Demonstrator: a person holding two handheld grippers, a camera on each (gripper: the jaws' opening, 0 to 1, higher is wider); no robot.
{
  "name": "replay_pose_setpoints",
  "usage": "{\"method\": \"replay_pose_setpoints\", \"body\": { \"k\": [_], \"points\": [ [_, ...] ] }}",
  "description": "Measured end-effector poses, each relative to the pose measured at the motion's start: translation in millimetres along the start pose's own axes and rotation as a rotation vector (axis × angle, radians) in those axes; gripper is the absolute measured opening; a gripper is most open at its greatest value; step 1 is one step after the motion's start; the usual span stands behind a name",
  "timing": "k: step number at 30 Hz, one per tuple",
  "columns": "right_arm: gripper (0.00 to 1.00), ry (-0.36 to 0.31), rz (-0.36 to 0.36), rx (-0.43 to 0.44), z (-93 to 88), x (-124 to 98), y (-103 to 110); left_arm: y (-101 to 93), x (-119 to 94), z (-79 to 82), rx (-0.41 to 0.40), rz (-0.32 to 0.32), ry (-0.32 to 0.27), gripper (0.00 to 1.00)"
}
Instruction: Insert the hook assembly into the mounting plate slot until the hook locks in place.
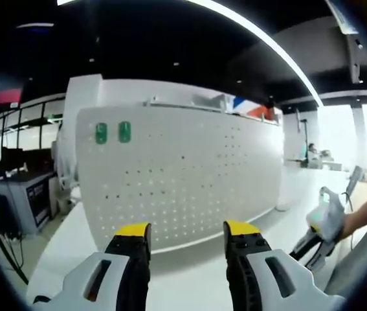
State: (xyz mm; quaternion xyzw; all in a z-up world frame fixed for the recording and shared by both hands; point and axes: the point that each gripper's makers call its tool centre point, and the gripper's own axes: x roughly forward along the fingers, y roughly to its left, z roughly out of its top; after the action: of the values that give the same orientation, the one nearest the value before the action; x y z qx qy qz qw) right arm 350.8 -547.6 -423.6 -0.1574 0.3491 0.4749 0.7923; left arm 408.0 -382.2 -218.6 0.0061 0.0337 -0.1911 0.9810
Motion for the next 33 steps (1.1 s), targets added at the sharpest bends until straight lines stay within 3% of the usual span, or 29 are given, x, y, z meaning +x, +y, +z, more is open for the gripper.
{"method": "replay_pose_setpoints", "body": {
  "k": [21, 33],
  "points": [
    [0.29, 0.005, -0.006, -0.002, -1.7, 2.6, -1.7, 1.9, -0.9, 0.1, -0.005, -0.001, -0.001, 0.46],
    [0.29, -0.034, -0.014, -0.014, 7.8, -2.1, -2.6, 0.2, -1.1, 0.8, -0.007, -0.009, -0.003, 0.45]
  ]
}}
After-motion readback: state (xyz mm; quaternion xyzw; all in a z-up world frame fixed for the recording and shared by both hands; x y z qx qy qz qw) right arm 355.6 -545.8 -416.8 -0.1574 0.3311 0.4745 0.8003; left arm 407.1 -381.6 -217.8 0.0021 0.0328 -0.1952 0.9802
